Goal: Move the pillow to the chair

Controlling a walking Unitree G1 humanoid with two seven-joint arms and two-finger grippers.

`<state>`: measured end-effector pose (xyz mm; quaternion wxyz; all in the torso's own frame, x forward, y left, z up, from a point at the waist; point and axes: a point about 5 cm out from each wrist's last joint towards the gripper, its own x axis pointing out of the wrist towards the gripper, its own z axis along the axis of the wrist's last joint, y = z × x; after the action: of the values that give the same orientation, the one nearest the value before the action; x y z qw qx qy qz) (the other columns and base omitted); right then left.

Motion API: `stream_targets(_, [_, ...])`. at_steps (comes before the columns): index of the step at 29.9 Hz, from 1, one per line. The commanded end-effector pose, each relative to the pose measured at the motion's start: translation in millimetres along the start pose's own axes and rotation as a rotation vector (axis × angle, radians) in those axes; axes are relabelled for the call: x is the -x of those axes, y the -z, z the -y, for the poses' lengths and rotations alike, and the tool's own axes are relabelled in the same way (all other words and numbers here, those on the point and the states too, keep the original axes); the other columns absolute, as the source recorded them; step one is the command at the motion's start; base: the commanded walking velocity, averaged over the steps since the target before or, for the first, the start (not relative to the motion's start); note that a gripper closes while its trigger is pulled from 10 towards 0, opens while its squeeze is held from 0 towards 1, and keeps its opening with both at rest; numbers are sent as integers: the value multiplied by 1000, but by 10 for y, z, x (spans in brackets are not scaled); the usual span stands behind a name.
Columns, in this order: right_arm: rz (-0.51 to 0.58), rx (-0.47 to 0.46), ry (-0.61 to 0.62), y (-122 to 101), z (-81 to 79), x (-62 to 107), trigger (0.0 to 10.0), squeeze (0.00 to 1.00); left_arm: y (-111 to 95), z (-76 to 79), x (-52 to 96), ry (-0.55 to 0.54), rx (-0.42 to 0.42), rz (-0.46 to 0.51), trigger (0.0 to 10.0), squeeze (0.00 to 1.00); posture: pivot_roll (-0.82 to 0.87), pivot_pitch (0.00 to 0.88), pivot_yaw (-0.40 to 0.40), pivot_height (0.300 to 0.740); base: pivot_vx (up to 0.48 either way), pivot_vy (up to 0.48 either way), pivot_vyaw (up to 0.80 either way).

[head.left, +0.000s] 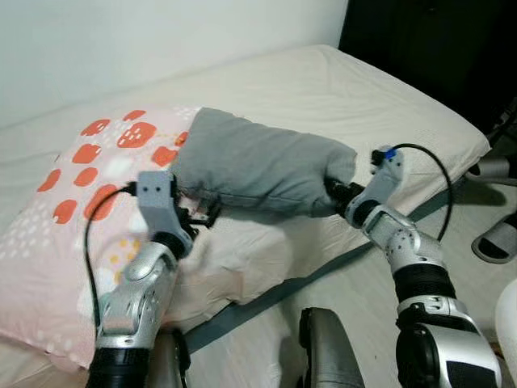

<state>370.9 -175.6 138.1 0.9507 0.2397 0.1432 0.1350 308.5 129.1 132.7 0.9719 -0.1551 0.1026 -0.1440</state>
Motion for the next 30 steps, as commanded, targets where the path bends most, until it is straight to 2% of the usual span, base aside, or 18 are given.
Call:
stream_targets(1, [-43, 9, -92, 106, -172, -55, 0, 0, 119, 12, -14, 23, 50, -84, 10000, 0, 28, 145, 4, 559, 0, 0, 0])
stream_targets(3, [-22, -12, -145, 107, -266, -63, 0, 0, 228, 39, -96, 20, 186, -180, 10000, 0, 27, 146, 8, 559, 0, 0, 0])
stream_targets(4, [-22, -12, -145, 107, -266, -63, 0, 0, 228, 39, -96, 20, 186, -180, 10000, 0, 27, 146, 8, 559, 0, 0, 0])
stream_targets(5, [1, -18, -236, 81, -406, -50, 0, 0, 263, 80, -181, 2, 325, -209, 10000, 0, 23, 145, 14, 559, 0, 0, 0])
stream_targets(6, [1, -18, -236, 81, -406, -50, 0, 0, 263, 80, -181, 2, 325, -209, 10000, 0, 23, 145, 14, 559, 0, 0, 0])
stream_targets(8, [5, -15, -290, 77, -484, -33, 0, 0, 268, 109, -226, -6, 385, -215, 10000, 75, 22, 146, 13, 559, 0, 0, 0])
stream_targets(9, [5, -14, -309, 81, -511, -26, 0, 0, 261, 125, -240, -1, 407, -212, 10000, 263, 22, 145, 13, 559, 0, 0, 0])
stream_targets(10, [1, -13, -337, 94, -549, -15, 0, 0, 231, 141, -260, 0, 453, -187, 10000, 1000, 22, 145, 13, 559, 0, 0, 0])
stream_targets(11, [-6, -10, -366, 115, -588, -4, 0, 0, 206, 152, -280, -3, 509, -165, 10000, 1000, 22, 145, 13, 559, 0, 0, 0])
stream_targets(12, [-6, -10, -366, 115, -588, -4, 0, 0, 206, 152, -280, -3, 509, -165, 10000, 1000, 22, 145, 13, 559, 0, 0, 0])
stream_targets(14, [-22, -5, -410, 168, -652, 15, 0, 0, 165, 141, -318, -21, 608, -132, 10000, 1000, 22, 145, 13, 559, 0, 0, 0])
stream_targets(18, [-43, -8, -465, 240, -744, 43, 0, 0, 162, 81, -354, -65, 692, -111, 10000, 1000, 21, 148, 11, 559, 0, 0, 0])
stream_targets(19, [-49, -6, -488, 262, -777, 56, 0, 0, 168, 57, -364, -85, 709, -104, 10000, 608, 20, 148, 12, 559, 0, 0, 0])
stream_targets(20, [-55, -6, -510, 279, -809, 77, 0, 0, 170, 37, -380, -100, 739, -104, 10000, 0, 20, 148, 12, 559, 0, 0, 0])
stream_targets(21, [-55, -6, -510, 279, -809, 77, 0, 0, 170, 37, -380, -100, 739, -104, 10000, 0, 20, 148, 12, 559, 0, 0, 0])
stream_targets(23, [-83, 9, -592, 344, -905, 155, 0, 0, 142, -5, -416, -132, 828, -70, 10000, 0, 18, 150, 11, 559, 0, 0, 0])
stream_targets(28, [-109, 25, -632, 395, -938, 204, 0, 0, 117, -14, -428, -133, 847, -55, 10000, 0, 16, 150, 11, 559, 0, 0, 0])
stream_targets(30, [-141, 45, -686, 462, -977, 284, 0, 0, 78, -27, -444, -134, 859, -31, 10000, 0, 15, 149, 12, 559, 0, 0, 0])
